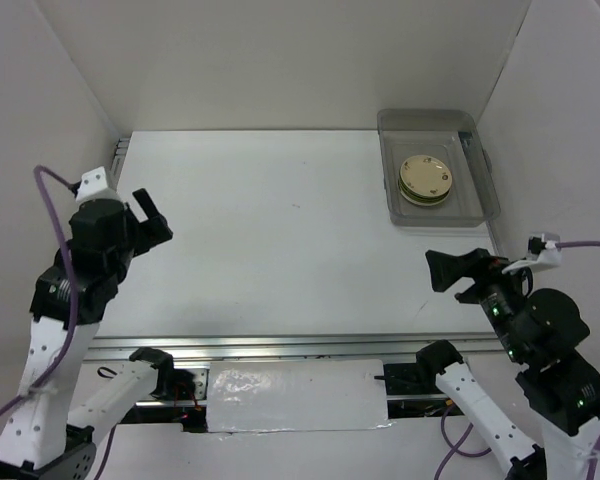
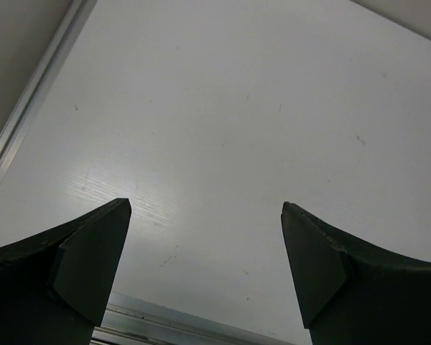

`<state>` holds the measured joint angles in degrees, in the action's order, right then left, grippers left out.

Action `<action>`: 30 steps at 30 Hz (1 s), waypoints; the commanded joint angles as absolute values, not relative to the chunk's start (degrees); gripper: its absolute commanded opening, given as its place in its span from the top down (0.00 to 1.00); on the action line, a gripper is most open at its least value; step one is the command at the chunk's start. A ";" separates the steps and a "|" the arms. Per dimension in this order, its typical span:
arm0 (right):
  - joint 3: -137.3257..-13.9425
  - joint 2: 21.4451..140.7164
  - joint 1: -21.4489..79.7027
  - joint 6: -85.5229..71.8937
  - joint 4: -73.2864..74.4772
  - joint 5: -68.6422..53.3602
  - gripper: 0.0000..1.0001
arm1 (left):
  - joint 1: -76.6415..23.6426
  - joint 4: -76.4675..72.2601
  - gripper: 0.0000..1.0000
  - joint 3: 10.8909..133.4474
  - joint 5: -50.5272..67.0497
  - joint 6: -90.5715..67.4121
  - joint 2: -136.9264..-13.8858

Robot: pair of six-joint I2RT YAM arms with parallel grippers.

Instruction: Place the plates into the plastic bin on the countertop

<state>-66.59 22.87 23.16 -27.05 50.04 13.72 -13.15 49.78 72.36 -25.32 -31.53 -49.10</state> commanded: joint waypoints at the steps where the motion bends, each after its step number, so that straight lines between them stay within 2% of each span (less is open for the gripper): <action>1: -68.81 20.31 23.38 -25.67 59.49 11.00 0.00 | -12.74 52.38 0.01 71.99 -24.01 -31.90 -42.56; 7: -75.66 17.67 20.92 -22.59 66.35 8.88 0.00 | -12.74 58.79 0.01 69.78 -23.38 -32.96 -33.67; 13: -74.62 16.70 19.95 -21.01 66.89 6.42 0.00 | -12.74 63.37 0.01 70.23 -22.76 -33.66 -27.70; 30: -74.44 16.52 22.41 -22.41 67.68 10.90 0.00 | -12.74 63.19 0.01 68.47 -21.36 -33.40 -26.46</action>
